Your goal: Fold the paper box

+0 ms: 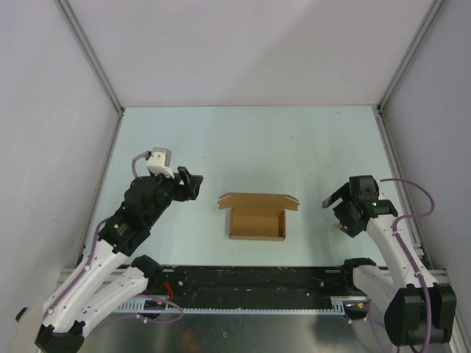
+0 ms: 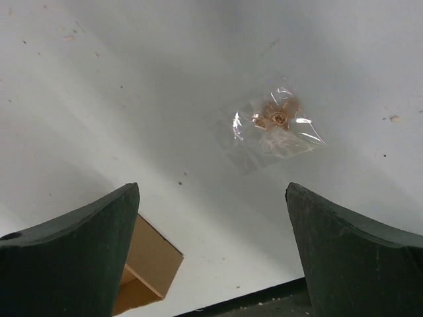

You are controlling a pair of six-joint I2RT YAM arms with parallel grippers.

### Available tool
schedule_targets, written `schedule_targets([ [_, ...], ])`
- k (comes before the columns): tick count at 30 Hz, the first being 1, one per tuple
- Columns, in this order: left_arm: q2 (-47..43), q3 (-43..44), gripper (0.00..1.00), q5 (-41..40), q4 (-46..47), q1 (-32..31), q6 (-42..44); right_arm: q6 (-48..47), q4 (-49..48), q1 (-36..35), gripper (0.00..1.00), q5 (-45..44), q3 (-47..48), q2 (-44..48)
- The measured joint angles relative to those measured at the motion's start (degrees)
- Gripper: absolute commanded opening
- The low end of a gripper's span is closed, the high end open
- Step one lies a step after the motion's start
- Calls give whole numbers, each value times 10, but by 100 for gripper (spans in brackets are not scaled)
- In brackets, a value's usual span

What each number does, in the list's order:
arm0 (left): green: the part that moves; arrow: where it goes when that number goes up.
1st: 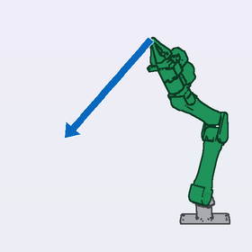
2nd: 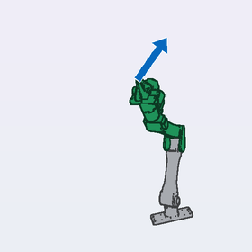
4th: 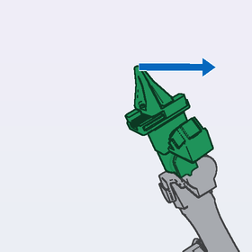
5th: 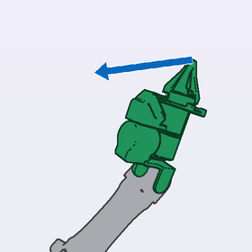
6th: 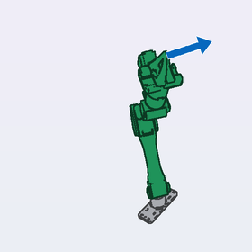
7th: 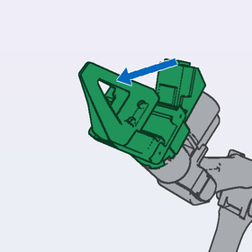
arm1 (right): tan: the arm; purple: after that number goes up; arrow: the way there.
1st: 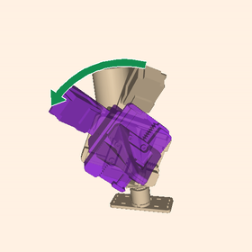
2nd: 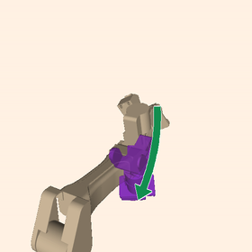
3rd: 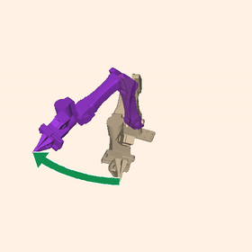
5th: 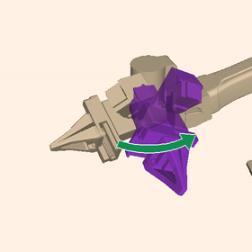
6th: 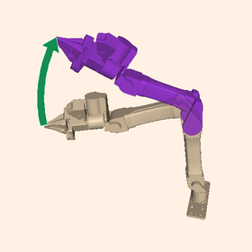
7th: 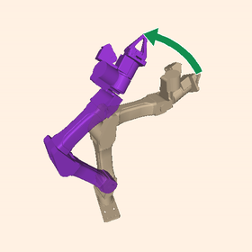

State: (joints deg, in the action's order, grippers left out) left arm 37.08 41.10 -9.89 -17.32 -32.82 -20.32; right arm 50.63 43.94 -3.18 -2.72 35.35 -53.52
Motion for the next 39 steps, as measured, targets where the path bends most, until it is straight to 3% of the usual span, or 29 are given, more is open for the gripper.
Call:
schedule_targets([
  [10, 0, -1, 73, 0, 0, 0, 8, 49, -1, 0, 98, -26, -1, -4],
  [39, 0, -9, 73, -4, 0, 0, 13, 54, -1, 0, 98, -46, -8, -7],
])
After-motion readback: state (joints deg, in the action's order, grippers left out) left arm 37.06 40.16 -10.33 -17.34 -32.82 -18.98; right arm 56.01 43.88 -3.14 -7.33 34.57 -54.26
